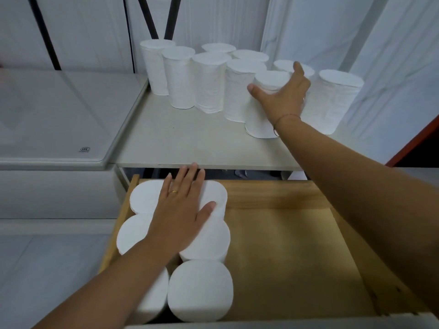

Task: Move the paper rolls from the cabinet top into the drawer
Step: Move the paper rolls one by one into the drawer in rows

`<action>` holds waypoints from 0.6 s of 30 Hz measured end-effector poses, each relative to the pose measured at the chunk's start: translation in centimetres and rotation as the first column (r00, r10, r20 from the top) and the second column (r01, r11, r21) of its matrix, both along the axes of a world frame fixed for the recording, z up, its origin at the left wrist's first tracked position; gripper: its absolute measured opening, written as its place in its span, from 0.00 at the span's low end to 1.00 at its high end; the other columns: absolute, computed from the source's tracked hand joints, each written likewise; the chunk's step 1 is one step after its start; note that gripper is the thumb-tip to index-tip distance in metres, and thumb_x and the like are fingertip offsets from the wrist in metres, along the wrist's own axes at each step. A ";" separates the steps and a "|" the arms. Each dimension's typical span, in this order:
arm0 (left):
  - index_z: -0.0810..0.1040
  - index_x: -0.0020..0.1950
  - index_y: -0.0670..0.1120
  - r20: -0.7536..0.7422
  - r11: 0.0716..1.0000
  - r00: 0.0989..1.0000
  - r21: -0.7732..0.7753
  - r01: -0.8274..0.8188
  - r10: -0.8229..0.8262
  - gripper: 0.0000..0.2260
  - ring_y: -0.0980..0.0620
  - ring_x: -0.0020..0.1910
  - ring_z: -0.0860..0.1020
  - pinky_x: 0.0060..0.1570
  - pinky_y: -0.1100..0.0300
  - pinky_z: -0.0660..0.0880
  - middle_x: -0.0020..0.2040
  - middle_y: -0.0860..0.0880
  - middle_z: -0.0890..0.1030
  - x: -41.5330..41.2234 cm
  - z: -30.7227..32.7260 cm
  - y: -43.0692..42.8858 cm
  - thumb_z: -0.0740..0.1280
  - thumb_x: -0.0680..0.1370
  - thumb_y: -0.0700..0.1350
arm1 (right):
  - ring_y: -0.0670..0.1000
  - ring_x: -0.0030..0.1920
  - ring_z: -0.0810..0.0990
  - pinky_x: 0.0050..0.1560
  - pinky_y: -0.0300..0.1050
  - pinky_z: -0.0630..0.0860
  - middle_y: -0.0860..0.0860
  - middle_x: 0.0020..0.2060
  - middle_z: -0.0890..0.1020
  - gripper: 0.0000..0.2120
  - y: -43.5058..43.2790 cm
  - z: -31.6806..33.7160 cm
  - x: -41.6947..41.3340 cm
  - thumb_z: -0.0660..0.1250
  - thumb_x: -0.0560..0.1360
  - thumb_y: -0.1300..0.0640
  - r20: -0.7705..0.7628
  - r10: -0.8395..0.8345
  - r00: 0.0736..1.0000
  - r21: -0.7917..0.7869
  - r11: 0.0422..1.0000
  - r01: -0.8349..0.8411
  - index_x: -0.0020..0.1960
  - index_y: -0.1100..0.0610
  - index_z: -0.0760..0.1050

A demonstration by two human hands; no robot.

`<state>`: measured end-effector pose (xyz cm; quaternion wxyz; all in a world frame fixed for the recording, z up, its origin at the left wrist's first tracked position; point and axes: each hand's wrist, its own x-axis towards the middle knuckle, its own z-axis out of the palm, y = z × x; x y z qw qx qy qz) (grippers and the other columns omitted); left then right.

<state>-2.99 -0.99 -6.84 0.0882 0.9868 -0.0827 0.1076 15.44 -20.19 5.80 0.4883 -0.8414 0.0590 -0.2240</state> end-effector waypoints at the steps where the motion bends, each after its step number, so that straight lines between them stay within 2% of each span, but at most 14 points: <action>1: 0.42 0.77 0.50 0.003 1.000 1.000 0.000 -0.002 0.002 0.32 0.56 0.74 0.36 0.72 0.55 0.33 0.78 0.52 0.41 0.0 0.0 0.0 0.38 0.77 0.64 | 0.56 0.71 0.65 0.70 0.49 0.62 0.54 0.72 0.60 0.49 0.4 -0.1 0.4 0.76 0.63 0.40 0.003 -0.039 0.999 0.000 0.999 0.039 0.75 0.51 0.54; 4: 0.41 0.77 0.50 -0.006 1.000 1.000 -0.001 0.001 -0.001 0.32 0.56 0.74 0.34 0.72 0.55 0.33 0.77 0.52 0.39 0.0 -0.1 0.0 0.37 0.77 0.64 | 0.55 0.66 0.70 0.65 0.45 0.66 0.54 0.68 0.64 0.44 0.8 -0.4 1.0 0.75 0.62 0.40 0.019 -0.139 0.990 -0.021 0.990 0.139 0.72 0.52 0.60; 6: 0.43 0.77 0.50 -0.013 1.000 1.000 -0.018 0.010 -0.010 0.32 0.55 0.75 0.36 0.72 0.57 0.35 0.77 0.53 0.38 0.1 -0.2 0.0 0.37 0.77 0.64 | 0.55 0.64 0.71 0.62 0.43 0.67 0.53 0.66 0.66 0.41 0.6 -0.5 0.7 0.74 0.63 0.41 0.036 -0.132 0.991 -0.034 0.990 0.133 0.70 0.53 0.63; 9: 0.44 0.77 0.51 -0.028 0.998 1.000 -0.067 0.007 -0.009 0.33 0.54 0.76 0.40 0.70 0.59 0.38 0.75 0.55 0.35 0.2 -0.5 0.1 0.38 0.75 0.65 | 0.51 0.62 0.72 0.59 0.38 0.68 0.51 0.64 0.67 0.38 0.2 -0.8 -1.6 0.74 0.63 0.42 0.076 -0.031 0.997 -0.020 0.999 0.032 0.67 0.53 0.64; 12: 0.44 0.77 0.52 -0.043 0.997 0.999 -0.074 0.001 -0.004 0.33 0.54 0.76 0.43 0.70 0.60 0.39 0.75 0.55 0.34 0.1 -0.7 0.0 0.40 0.75 0.65 | 0.45 0.58 0.68 0.50 0.24 0.65 0.50 0.63 0.66 0.36 -0.7 -1.1 -5.8 0.75 0.64 0.44 0.100 0.088 0.991 -0.024 0.996 -0.086 0.67 0.52 0.64; 13: 0.44 0.77 0.53 -0.049 0.997 0.999 -0.073 -0.002 -0.001 0.33 0.53 0.76 0.45 0.70 0.60 0.40 0.76 0.55 0.35 0.1 -0.6 0.0 0.40 0.75 0.65 | 0.44 0.58 0.67 0.51 0.23 0.65 0.50 0.63 0.67 0.37 -1.1 -1.1 -7.4 0.75 0.64 0.45 0.098 0.125 0.987 -0.036 0.992 -0.122 0.67 0.52 0.64; 14: 0.44 0.77 0.53 -0.056 0.997 0.998 -0.073 -0.006 0.002 0.32 0.52 0.76 0.46 0.70 0.59 0.40 0.77 0.54 0.36 0.1 -0.6 0.0 0.41 0.75 0.65 | 0.44 0.58 0.67 0.55 0.25 0.67 0.50 0.64 0.67 0.37 -1.6 -1.2 -9.0 0.75 0.64 0.45 0.092 0.162 0.983 -0.052 0.986 -0.157 0.67 0.51 0.63; 16: 0.44 0.77 0.53 -0.066 0.998 0.998 -0.066 -0.007 0.002 0.31 0.51 0.76 0.48 0.71 0.58 0.42 0.77 0.53 0.37 0.1 -0.6 -0.1 0.43 0.77 0.64 | 0.46 0.60 0.69 0.62 0.42 0.73 0.49 0.63 0.68 0.38 -2.7 -1.2 -12.2 0.75 0.62 0.42 0.065 0.241 0.968 -0.082 0.968 -0.236 0.67 0.49 0.64; 18: 0.45 0.77 0.52 -0.074 0.998 0.997 -0.057 -0.005 0.001 0.31 0.51 0.76 0.49 0.72 0.56 0.44 0.77 0.52 0.37 0.1 -0.5 -0.1 0.45 0.77 0.63 | 0.48 0.61 0.71 0.60 0.52 0.76 0.48 0.62 0.69 0.38 -3.8 -1.7 -15.2 0.74 0.60 0.38 0.032 0.314 0.949 -0.104 0.945 -0.309 0.65 0.46 0.64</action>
